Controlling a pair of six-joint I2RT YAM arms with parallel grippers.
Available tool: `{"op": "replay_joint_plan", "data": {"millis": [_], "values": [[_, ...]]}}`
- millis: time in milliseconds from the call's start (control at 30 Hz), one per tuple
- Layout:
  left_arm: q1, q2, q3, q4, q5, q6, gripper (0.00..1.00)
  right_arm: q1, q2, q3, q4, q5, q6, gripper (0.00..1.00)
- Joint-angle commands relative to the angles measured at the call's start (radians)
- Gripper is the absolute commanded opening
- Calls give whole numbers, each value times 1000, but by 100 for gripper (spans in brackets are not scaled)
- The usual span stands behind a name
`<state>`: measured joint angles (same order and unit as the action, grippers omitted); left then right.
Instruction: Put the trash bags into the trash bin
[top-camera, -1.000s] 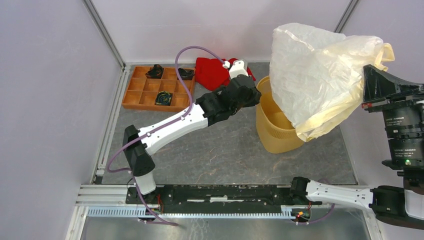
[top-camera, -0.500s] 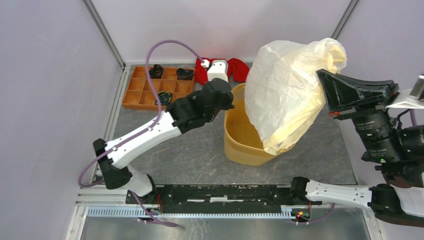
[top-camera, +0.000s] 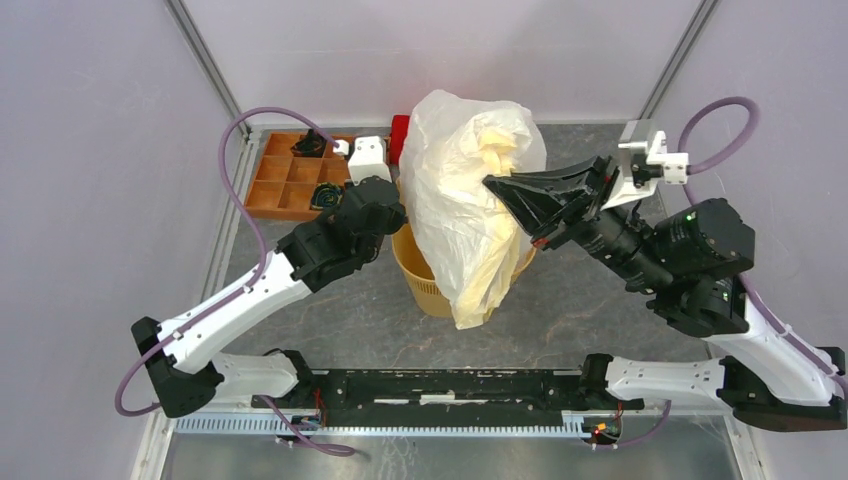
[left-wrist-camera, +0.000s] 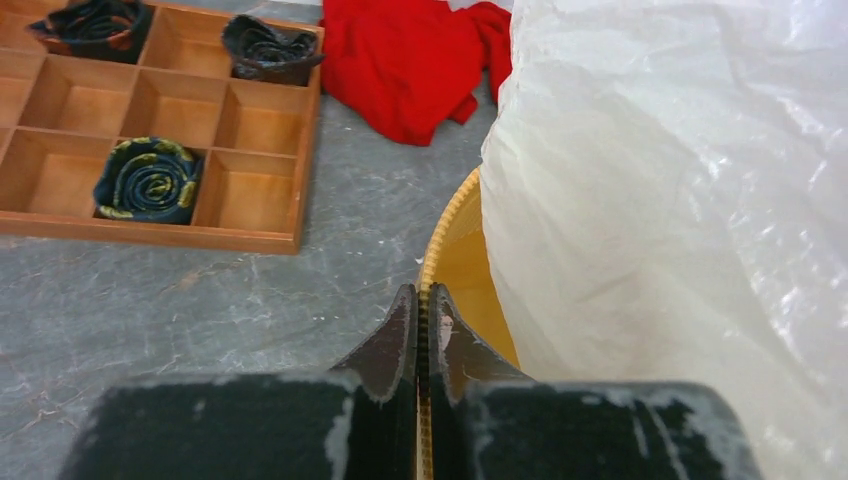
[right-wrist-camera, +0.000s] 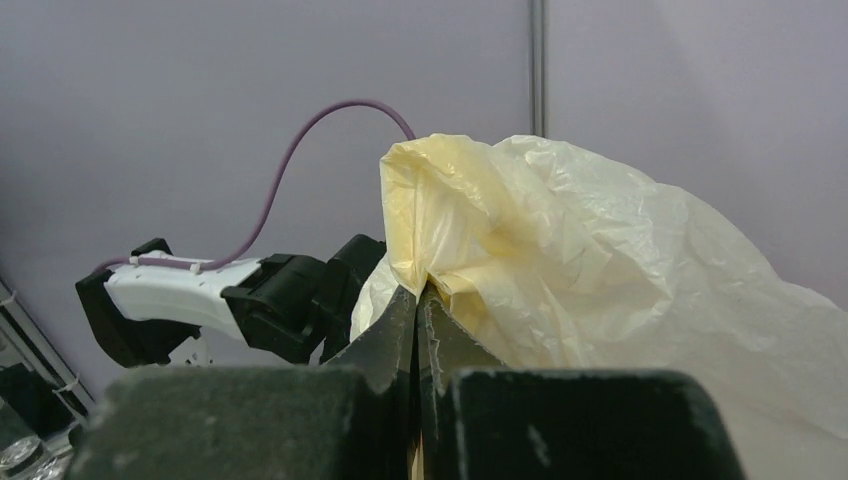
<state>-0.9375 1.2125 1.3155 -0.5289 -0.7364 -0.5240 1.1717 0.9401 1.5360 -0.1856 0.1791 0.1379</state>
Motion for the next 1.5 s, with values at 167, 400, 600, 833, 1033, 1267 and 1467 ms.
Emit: {"op": "replay_joint_plan", "data": {"millis": [167, 400, 600, 833, 1033, 1267, 1467], "values": [[28, -144, -113, 158, 11, -54, 30, 1, -127, -64, -69, 382, -4, 1], [28, -233, -32, 96, 113, 110, 62, 2, -156, -67, -86, 358, -80, 1], [27, -290, 65, 147, 198, 247, 90, 2, -132, -14, -131, 279, -129, 1], [28, -157, 248, 172, 186, 337, 100, 2, -139, 20, -185, 137, -179, 1], [28, -36, 349, 195, 252, 337, 100, 2, -199, 0, -187, 64, -172, 1], [28, 13, 331, 187, 525, 285, 81, 2, -225, -34, -142, 100, -183, 1], [28, 24, 162, 239, 681, 95, 74, 2, -143, 16, -89, 219, -220, 1]]}}
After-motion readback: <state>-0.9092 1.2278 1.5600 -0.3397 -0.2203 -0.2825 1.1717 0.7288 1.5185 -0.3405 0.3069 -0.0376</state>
